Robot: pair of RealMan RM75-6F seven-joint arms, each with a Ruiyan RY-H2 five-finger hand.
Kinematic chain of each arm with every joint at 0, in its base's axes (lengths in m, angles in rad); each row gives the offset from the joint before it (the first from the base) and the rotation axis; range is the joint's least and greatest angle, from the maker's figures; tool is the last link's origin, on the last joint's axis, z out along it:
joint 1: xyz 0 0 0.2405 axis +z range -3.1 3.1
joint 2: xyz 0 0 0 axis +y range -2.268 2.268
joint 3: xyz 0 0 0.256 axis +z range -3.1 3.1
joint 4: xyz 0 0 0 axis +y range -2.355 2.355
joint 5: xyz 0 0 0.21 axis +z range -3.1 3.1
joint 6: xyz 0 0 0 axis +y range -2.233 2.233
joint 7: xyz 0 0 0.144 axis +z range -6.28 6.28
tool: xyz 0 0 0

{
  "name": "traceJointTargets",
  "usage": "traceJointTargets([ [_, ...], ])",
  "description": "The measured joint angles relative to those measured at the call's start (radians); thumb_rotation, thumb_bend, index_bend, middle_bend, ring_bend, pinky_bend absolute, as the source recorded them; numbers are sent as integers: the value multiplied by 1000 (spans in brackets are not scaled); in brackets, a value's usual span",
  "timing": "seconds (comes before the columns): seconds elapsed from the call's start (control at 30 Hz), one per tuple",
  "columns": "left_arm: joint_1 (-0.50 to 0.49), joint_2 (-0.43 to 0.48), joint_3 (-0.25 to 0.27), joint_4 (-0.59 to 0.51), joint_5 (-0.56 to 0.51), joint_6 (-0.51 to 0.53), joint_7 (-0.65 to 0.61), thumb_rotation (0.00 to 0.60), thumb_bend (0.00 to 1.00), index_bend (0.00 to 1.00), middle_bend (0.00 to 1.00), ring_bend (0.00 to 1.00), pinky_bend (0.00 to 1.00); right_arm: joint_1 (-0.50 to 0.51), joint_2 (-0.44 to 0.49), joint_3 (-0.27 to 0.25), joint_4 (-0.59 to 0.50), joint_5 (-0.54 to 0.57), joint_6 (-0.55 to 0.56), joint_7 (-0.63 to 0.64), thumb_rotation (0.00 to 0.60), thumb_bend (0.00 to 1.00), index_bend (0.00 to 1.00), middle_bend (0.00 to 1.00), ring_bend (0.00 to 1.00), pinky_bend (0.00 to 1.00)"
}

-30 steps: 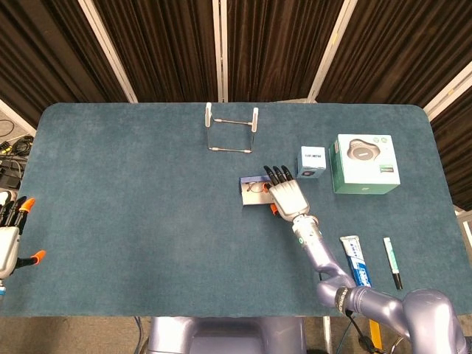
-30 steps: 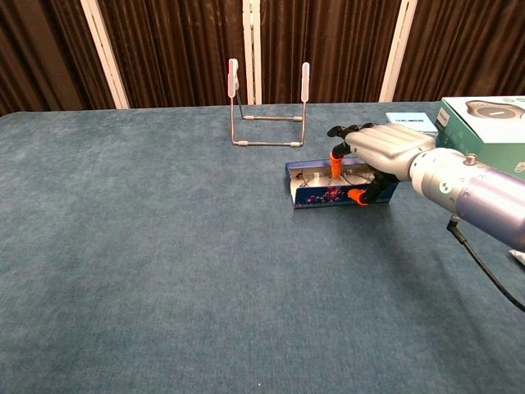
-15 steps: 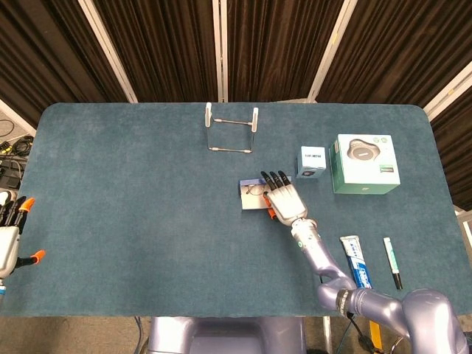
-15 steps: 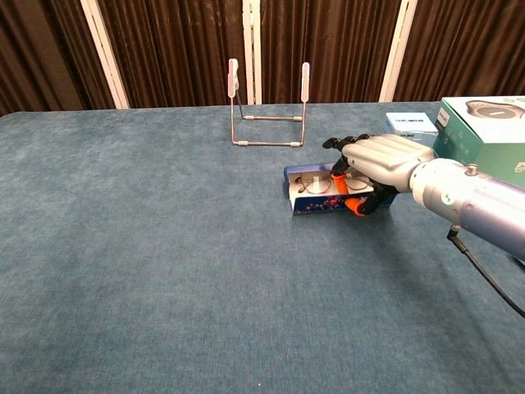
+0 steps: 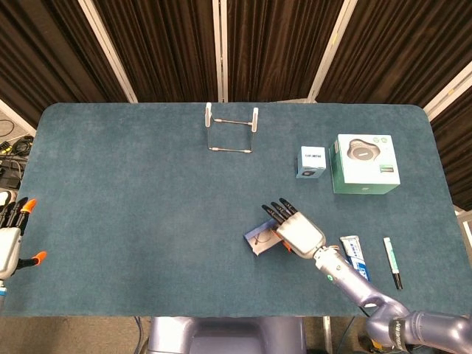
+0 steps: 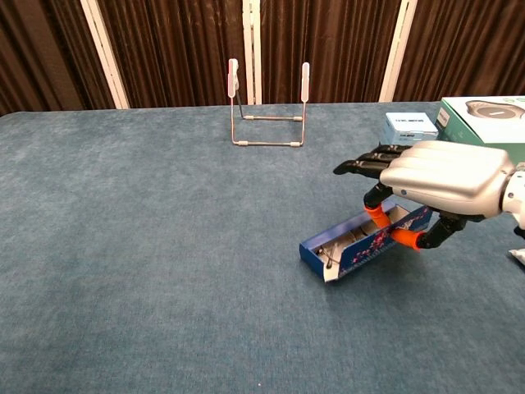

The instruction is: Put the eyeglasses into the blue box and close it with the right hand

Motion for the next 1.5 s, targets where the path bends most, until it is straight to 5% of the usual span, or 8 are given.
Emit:
traceJointTargets([
  [0.6,-5,3,-2,9,-5,-14,-15,600,0,0,0,0,0,115,-132,109,-8,226,-119,-340,600,501,662,14,0,0],
  [0.67,-5,3,-2,9,-5,-14,-16,600,0,0,0,0,0,125,-147,113,-7,252,-121,-372,600,465,561,6,0,0],
  [0.8,-5,4,-2,9,-3,-12,-18,600,0,0,0,0,0,137,-173,114,1,276,-114,-416,600,57,89,0,0,0],
  [0.87,-4,4,-2,9,-2,-11,-18,600,0,0,0,0,0,138,-189,116,9,282,-94,-434,600,0,6,0,0,0],
  [1.27,-5,4,-1,7,0,-9,-14,600,0,0,0,0,0,120,-221,145,-4,181,45,-299,600,0,0,0,0,0],
  [1.5,-3,4,1,1,6,-2,-9,600,0,0,0,0,0,139,-83,138,-104,275,-112,-256,600,0,0,0,0,0],
])
